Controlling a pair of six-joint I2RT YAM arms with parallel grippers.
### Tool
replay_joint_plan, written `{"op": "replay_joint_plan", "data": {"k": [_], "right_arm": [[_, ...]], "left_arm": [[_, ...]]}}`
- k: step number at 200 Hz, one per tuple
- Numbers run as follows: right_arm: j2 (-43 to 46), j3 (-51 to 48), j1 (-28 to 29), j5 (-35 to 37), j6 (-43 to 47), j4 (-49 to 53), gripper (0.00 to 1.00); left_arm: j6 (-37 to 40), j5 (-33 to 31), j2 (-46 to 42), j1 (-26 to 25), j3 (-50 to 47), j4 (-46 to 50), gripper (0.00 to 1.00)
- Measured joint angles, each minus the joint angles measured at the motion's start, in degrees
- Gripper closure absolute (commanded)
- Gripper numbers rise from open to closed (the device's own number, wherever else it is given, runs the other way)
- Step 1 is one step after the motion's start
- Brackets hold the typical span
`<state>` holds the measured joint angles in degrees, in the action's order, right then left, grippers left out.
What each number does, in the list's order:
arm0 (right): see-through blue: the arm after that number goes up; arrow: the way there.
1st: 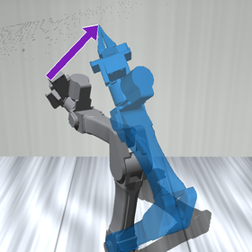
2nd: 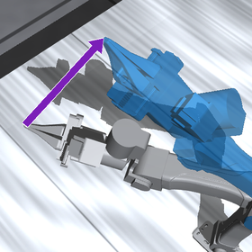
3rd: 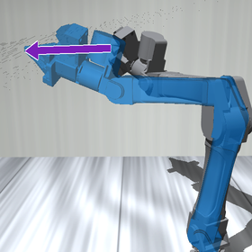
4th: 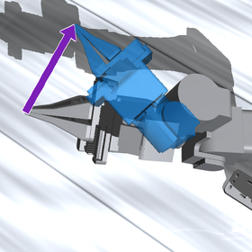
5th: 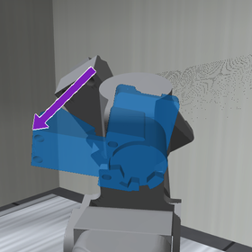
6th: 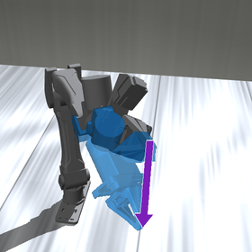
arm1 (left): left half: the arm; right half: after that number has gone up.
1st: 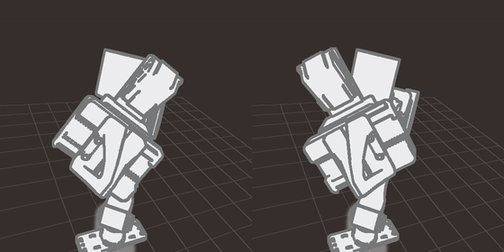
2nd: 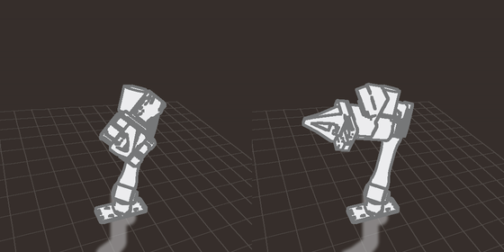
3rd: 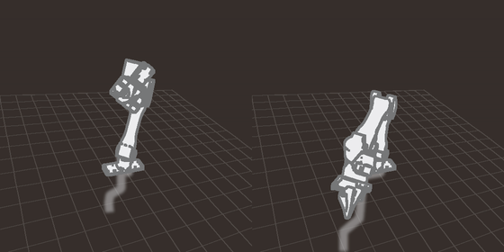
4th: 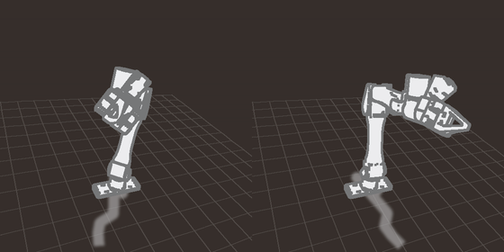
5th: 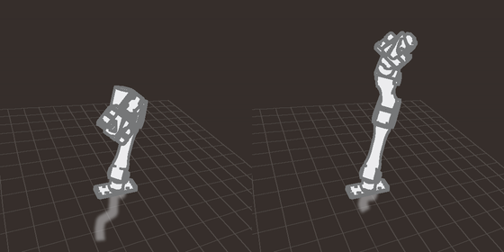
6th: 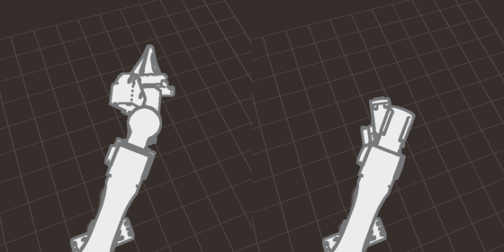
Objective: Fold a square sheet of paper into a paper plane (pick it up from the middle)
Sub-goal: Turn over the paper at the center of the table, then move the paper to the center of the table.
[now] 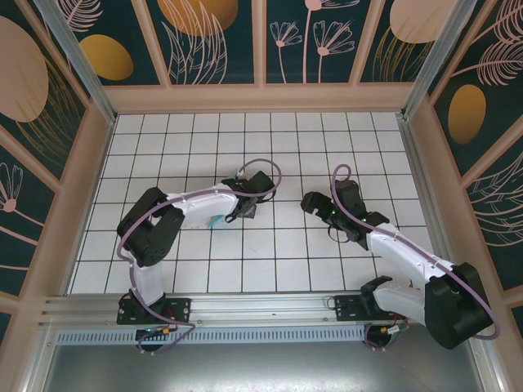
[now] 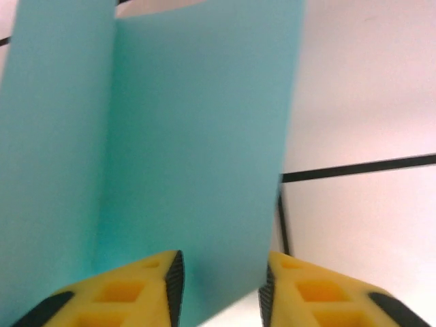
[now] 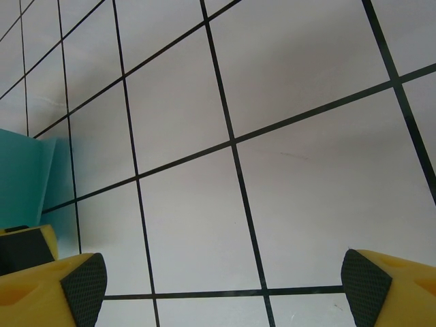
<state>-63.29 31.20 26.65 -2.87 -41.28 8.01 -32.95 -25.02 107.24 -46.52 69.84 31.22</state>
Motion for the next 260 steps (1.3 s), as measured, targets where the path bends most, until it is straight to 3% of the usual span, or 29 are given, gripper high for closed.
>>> {"op": "replay_joint_plan", "data": {"k": [27,49,89,104,117,167,222,260], "right_arm": [[-0.17,0.02,-0.11,-0.35,-0.15,-0.02,0.08],[-0.92,0.02,-0.22,-1.29,-0.17,-0.02,0.09],[-5.25,2.27,0.09,-5.11,-0.26,-0.94,0.2],[-8.35,5.07,1.57,-5.88,-0.83,-1.92,0.33],[-12.28,8.68,4.57,-6.16,-1.51,-2.71,0.44],[-33.81,29.16,18.4,-6.82,-3.21,-6.67,0.63],[-56.74,48.78,22.67,-9.94,-4.28,-6.34,0.68],[-62.14,53.44,22.91,-11.1,-3.52,-3.39,0.68]], "left_arm": [[0.42,7.45,-7.37,0.0,-1.66,-4.98,0.3],[0.15,11.78,-14.08,0.02,-3.02,-9.62,0.19],[-0.92,18.45,-22.73,4.83,-8.26,-17.68,0.13],[-2.12,20.0,-25.14,8.79,-11.76,-19.3,0.1],[-3.45,20.61,-27.1,12.22,-15.13,-19.96,0.07],[-8.96,23.56,-34.8,21.97,-26.16,-20.63,0.01],[-12.11,24.98,-41.57,29.35,-32.59,-19.96,0.01],[-12.35,27.61,-42.12,29.55,-32.89,-19.67,0.02]]}}
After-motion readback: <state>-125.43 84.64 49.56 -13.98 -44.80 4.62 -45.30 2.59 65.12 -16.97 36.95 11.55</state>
